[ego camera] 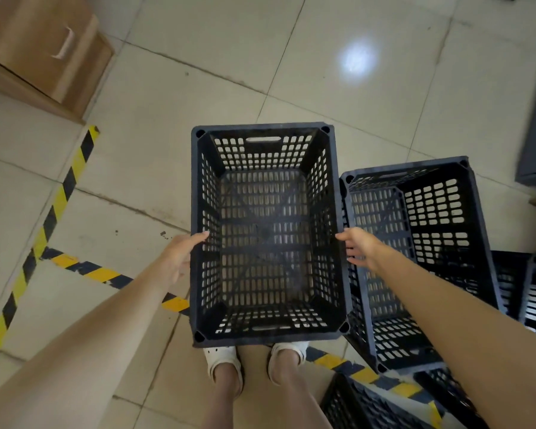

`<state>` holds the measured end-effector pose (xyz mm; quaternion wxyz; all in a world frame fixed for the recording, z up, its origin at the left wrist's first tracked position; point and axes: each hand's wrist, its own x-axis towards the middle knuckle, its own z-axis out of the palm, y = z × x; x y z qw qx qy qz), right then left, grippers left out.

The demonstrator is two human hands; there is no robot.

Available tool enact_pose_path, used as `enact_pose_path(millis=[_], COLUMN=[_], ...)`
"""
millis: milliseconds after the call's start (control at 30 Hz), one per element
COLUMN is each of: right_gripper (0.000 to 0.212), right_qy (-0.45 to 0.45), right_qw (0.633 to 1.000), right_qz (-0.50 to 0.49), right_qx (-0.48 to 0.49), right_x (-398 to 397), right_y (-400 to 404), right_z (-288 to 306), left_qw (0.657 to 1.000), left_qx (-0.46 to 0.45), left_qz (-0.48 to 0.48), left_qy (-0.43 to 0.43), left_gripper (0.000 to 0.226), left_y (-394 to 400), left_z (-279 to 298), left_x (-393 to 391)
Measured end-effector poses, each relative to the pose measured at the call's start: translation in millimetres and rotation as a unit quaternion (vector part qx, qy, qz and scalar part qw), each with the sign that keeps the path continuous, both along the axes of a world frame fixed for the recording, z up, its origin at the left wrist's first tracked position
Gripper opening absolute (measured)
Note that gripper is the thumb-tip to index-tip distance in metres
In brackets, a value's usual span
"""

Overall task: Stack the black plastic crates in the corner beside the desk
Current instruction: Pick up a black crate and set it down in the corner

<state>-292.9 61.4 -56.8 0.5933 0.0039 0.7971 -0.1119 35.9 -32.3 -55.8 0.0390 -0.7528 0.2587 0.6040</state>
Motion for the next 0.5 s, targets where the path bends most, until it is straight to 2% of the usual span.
enact_pose_path(millis=[167,300,433,500], right_gripper=[0.036,0.048,0.025,0.033], right_qy=[-0.040,-0.066,-0.050,-0.051], right_qw=[0.998,0.994,0.990,0.985], right_qz=[0.050,0.078,0.116,0.151], right_qx=[0.027,0.043,0.057,0.061], right_x=[9.8,21.9,45.7,59.0], right_y=[-17.7,-26.7,-23.5,-22.8], right_z=[45.2,79.7,115.8,138.7], left_qw=[1.000,1.000,1.000,1.000], left_qx=[0.003,-0.010,0.003,0.014], left_qz=[0.012,0.021,0.011,0.009], left_qy=[0.015,-0.008,-0.014,-0.023], left_gripper=[0.056,0.058,0.051,0.053], left_y=[-14.5,-21.3,-16.8,-14.9], left_z=[40.0,81.7,124.2,147.1], left_x=[4.4,16.0,46.0,62.8])
